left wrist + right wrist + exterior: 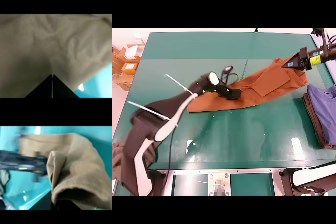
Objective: Fold the shirts.
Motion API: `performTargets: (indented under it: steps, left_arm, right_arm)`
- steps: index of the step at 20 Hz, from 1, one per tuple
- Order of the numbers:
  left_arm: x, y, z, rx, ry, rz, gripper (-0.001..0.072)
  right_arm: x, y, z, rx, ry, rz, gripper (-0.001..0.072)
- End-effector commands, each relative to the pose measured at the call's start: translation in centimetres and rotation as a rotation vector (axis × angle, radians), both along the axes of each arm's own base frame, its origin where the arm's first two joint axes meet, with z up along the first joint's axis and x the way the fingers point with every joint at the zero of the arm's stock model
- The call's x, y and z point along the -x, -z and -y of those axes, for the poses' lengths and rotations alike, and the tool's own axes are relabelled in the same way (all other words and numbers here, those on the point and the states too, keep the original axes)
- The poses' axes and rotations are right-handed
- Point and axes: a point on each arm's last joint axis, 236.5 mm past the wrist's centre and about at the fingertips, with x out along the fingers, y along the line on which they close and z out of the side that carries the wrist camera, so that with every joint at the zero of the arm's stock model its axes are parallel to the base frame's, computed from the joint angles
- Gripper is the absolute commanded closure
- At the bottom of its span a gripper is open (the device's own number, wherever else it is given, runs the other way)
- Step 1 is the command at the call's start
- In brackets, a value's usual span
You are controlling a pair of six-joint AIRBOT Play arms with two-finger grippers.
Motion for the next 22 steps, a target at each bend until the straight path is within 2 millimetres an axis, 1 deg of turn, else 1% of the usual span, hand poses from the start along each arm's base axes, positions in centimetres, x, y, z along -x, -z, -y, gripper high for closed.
performTargets:
  steps: [1,4,6,8,10,12,13,14,15,16,17,18,19,20,21,22]
  left_arm:
    - [-0.2,0.8,3.8,0.120,-0.039,-0.016,0.0678]
    - [-0.2,0.8,4.7,0.148,-0.020,-0.034,0.0678]
    - [0.6,0.5,4.7,0.141,0.020,-0.058,0.0679]
    - [1.5,-0.2,4.0,0.132,0.070,-0.091,0.0679]
    - [2.0,-1.2,2.7,0.126,0.107,-0.122,0.0679]
    - [1.7,-2.9,0.1,0.111,0.132,-0.138,0.0679]
    - [1.1,-4.0,-2.2,0.084,0.141,-0.136,0.0679]
    - [0.5,-4.9,-5.2,0.033,0.139,-0.131,0.0679]
    - [-0.4,-5.8,-9.2,-0.045,0.119,-0.129,0.0679]
    - [-1.2,-6.6,-13.4,-0.133,0.087,-0.117,0.0679]
    - [-2.1,-7.5,-18.5,-0.239,0.028,-0.110,0.0679]
    - [-2.7,-8.6,-23.2,-0.335,-0.037,-0.105,0.0679]
    - [-3.1,-9.7,-28.1,-0.431,-0.108,-0.093,0.0679]
    - [-3.2,-10.9,-32.2,-0.513,-0.172,-0.085,0.0679]
    - [-3.1,-12.0,-36.0,-0.586,-0.226,-0.077,0.0679]
    - [-2.9,-12.9,-38.8,-0.631,-0.271,-0.074,0.0679]
  right_arm:
    - [2.7,-4.2,-4.2,0.008,-0.052,0.022,0.0698]
    - [3.8,-4.9,-7.4,0.004,-0.105,0.018,0.0697]
    - [3.8,-4.9,-8.6,-0.001,-0.111,0.015,0.0697]
    - [3.6,-5.1,-9.4,-0.009,-0.102,0.017,0.0697]
    - [3.7,-5.0,-10.1,-0.014,-0.103,0.004,0.0698]
    - [3.9,-5.0,-10.6,-0.018,-0.101,-0.008,0.0697]
    - [3.8,-5.1,-10.9,-0.022,-0.095,-0.010,0.0698]
    - [3.7,-5.2,-11.5,-0.028,-0.091,-0.008,0.0697]
    - [3.5,-5.4,-12.4,-0.036,-0.088,0.000,0.0697]
    - [3.1,-5.5,-13.8,-0.049,-0.087,0.018,0.0697]
    - [2.6,-5.6,-15.7,-0.067,-0.081,0.029,0.0697]
    - [2.1,-5.4,-17.7,-0.083,-0.086,0.049,0.0697]
    - [1.6,-4.9,-20.2,-0.101,-0.098,0.063,0.0698]
    - [1.3,-4.0,-23.0,-0.117,-0.111,0.064,0.0697]
    - [1.2,-2.7,-26.0,-0.133,-0.124,0.056,0.0697]
    - [0.9,-0.7,-29.6,-0.147,-0.137,0.054,0.0697]
